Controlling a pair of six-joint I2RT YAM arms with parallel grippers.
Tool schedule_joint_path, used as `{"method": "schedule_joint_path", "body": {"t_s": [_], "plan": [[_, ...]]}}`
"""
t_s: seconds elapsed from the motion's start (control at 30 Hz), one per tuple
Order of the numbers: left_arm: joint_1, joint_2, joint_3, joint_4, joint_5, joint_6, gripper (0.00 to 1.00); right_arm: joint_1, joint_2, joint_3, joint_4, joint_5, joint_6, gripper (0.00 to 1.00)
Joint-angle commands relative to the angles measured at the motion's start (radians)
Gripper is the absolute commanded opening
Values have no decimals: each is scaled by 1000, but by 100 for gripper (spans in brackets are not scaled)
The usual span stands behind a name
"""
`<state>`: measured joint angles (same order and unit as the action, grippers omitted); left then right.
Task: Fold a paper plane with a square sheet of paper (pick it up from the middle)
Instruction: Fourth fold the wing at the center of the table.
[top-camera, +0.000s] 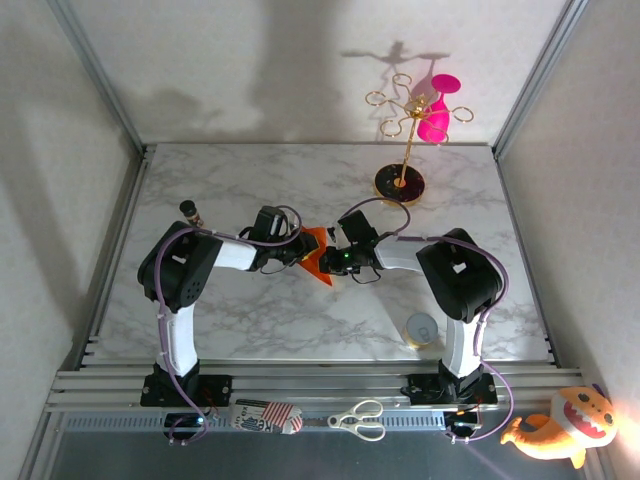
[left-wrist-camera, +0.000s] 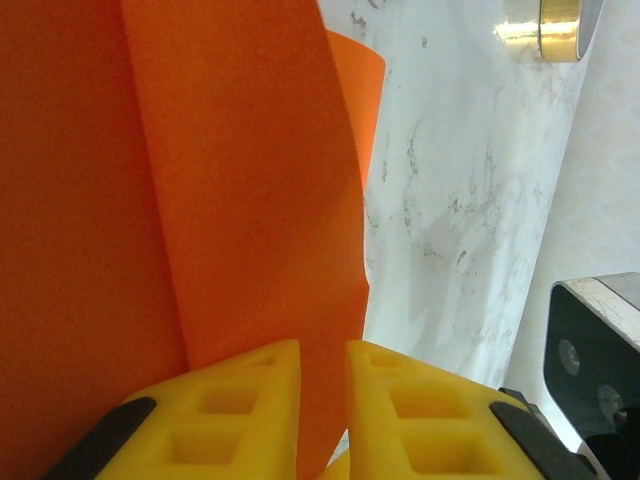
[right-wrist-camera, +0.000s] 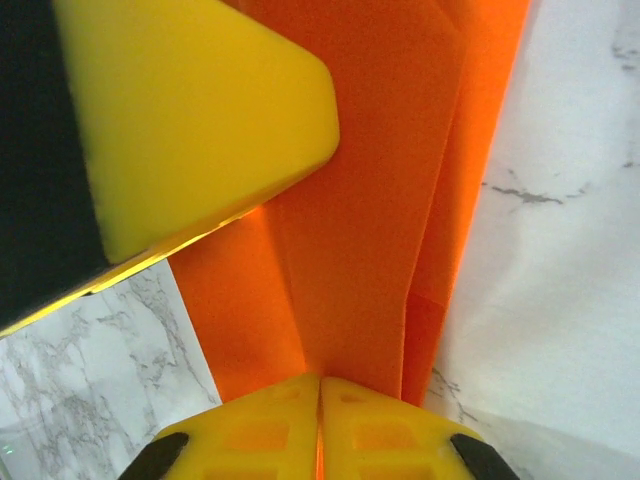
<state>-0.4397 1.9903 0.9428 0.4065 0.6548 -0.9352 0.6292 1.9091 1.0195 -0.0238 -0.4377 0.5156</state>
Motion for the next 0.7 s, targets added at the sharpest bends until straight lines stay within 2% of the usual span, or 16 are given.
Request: {"method": "schedule_joint_path", "body": {"t_s": [0.0, 0.37, 0.67], "plan": [[-2, 3, 7, -121, -63, 30, 20, 6, 33, 16, -63, 39, -11, 10], [3, -137, 39, -112, -37, 106, 20, -10, 27, 25, -125, -4, -134, 11], [-11, -77, 44, -112, -16, 132, 16, -27, 37, 32, -111, -54, -162, 11]]}}
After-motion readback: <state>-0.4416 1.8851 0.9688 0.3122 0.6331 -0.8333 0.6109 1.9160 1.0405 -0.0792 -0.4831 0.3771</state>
